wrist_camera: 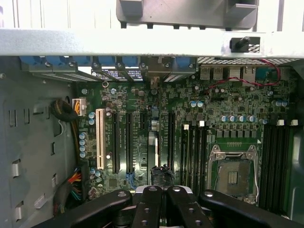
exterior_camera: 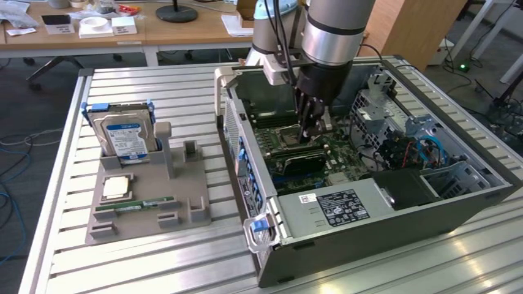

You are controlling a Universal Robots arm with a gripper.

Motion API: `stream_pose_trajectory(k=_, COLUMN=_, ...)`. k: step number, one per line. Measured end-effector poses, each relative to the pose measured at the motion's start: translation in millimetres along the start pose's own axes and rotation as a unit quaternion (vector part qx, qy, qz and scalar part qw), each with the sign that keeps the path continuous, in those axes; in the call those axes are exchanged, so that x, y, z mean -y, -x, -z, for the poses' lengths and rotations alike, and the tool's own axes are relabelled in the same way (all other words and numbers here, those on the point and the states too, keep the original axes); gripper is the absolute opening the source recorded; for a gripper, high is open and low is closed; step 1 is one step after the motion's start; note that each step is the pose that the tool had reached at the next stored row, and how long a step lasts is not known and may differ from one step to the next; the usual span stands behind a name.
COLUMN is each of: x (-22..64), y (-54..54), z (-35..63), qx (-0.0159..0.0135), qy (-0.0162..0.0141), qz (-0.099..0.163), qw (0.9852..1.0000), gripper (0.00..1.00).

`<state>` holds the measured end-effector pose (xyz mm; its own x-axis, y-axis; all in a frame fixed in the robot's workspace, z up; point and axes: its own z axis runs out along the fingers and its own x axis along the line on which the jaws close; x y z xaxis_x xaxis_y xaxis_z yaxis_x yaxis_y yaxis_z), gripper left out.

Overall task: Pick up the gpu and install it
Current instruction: 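Press down on the gpu until it lock into place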

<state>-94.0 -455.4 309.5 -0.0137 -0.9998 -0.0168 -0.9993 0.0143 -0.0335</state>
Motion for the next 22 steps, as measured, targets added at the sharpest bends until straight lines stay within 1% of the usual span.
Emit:
stream_pose_trajectory(k=6, x=0.0, y=0.0, z=-0.4, qx=0.0, qy=0.0001, qz=0.0, qw=1.0, gripper=0.11)
stream_pose_trajectory(k=13, x=-0.2, y=-0.1, z=-6.0, qx=0.0, qy=0.0, qz=0.0, qw=1.0, gripper=0.11)
stream_pose_trajectory(k=17, x=-0.3, y=-0.1, z=-7.1, qx=-0.0001, qy=0.0001, qz=0.0, qw=1.0, gripper=0.11)
stream_pose_trajectory(k=22, x=-0.7, y=-0.1, z=-14.0, qx=0.0, qy=0.0, qz=0.0, qw=1.0, gripper=0.11)
